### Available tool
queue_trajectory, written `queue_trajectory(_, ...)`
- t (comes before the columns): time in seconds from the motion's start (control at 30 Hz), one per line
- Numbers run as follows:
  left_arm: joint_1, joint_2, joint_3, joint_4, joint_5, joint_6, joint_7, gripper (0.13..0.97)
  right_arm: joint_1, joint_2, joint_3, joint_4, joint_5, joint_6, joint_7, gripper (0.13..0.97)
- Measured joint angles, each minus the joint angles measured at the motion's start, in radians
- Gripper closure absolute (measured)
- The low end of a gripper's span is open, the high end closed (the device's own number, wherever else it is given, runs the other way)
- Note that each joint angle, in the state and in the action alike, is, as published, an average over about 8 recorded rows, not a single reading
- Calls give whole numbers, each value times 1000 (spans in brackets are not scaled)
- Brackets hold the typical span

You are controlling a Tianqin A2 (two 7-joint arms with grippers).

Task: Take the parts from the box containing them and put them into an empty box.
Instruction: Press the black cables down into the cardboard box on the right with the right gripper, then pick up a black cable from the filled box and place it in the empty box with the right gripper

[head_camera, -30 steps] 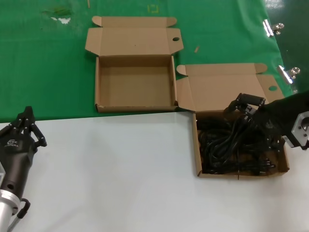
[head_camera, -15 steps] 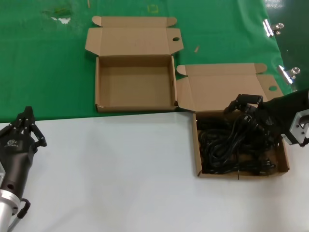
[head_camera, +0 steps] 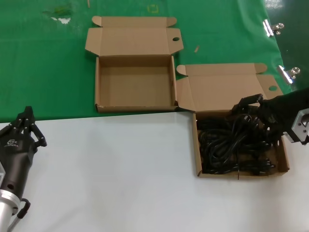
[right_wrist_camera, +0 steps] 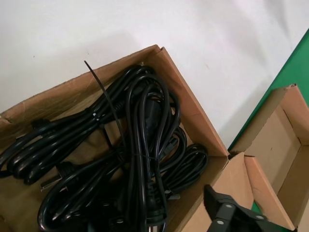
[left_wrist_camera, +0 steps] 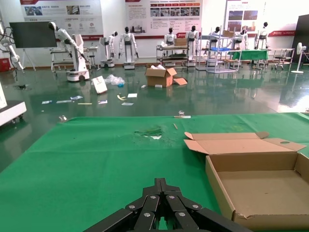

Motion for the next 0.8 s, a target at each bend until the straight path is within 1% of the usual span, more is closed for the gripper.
queue_trajectory(0.2,0,0,0,0,0,0,0,957,-21,13,7,40,5,-6,25,605)
queue_trajectory(0.33,0,0,0,0,0,0,0,957,-28,18,11,53,8,-8,32,605)
queue_trajectory(0.6,0,0,0,0,0,0,0,957,-30,31,15,60,8,-10,31,789)
queue_trajectory(0.63,0,0,0,0,0,0,0,957,-31,33,15,62,8,-10,31,789)
queue_trajectory(0.8,0,0,0,0,0,0,0,957,-45,45,17,82,9,-11,40,858)
